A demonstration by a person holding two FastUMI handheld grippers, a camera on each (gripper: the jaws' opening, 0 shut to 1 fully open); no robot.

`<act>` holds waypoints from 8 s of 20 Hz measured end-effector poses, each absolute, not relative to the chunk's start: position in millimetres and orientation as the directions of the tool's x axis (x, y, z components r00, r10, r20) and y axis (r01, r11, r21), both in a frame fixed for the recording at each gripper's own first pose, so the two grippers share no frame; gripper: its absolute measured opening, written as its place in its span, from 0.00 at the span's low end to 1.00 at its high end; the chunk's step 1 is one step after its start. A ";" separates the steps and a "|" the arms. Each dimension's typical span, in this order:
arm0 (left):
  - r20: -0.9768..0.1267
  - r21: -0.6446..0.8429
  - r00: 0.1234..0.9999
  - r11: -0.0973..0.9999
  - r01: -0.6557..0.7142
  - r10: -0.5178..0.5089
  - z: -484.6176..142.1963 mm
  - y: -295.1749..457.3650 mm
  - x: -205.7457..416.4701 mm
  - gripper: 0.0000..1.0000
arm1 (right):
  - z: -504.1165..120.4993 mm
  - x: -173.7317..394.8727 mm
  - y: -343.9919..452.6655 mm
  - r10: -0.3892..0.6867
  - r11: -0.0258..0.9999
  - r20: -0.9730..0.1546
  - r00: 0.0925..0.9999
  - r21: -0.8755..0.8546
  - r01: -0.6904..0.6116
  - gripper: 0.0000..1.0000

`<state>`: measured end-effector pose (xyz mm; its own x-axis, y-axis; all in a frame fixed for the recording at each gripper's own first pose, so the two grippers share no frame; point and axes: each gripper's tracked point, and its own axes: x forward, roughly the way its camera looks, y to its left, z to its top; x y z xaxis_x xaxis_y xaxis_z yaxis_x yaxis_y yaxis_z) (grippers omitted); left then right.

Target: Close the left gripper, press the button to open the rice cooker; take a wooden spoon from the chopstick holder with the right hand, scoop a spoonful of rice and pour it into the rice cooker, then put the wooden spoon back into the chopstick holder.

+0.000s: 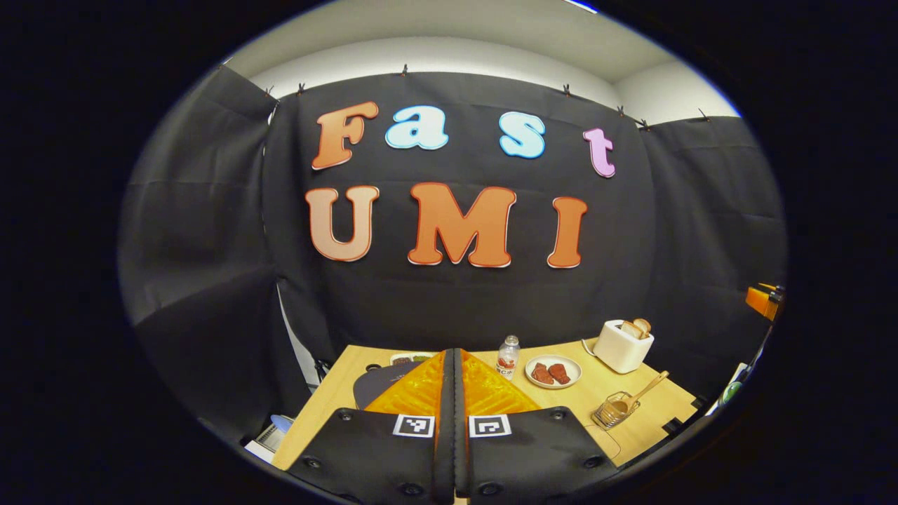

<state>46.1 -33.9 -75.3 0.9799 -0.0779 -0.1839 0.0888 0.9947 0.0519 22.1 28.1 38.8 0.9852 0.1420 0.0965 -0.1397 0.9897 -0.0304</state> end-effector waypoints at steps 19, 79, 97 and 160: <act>-0.525 -0.010 0.845 0.993 0.116 -0.104 -268.1 -27.8 115.9 0.04 | 3.2 50.4 18.0 0.083 0.996 -0.003 0.997 -0.042 -0.083 0.95; 0.117 0.044 0.943 0.947 -0.319 0.312 61.7 111.0 -48.1 0.95 | -205.0 182.2 67.9 0.235 0.911 -0.200 0.951 0.386 -0.144 0.93; 0.129 0.037 0.929 0.934 -0.355 0.348 57.9 117.4 -55.0 0.98 | -221.1 193.6 107.2 0.331 0.814 -0.250 0.910 0.564 -0.141 0.16; 0.015 -0.012 0.946 0.946 -0.324 0.324 -6.4 148.8 -84.5 1.00 | -241.6 -17.2 276.3 0.489 0.871 -0.502 0.714 0.231 -0.434 0.13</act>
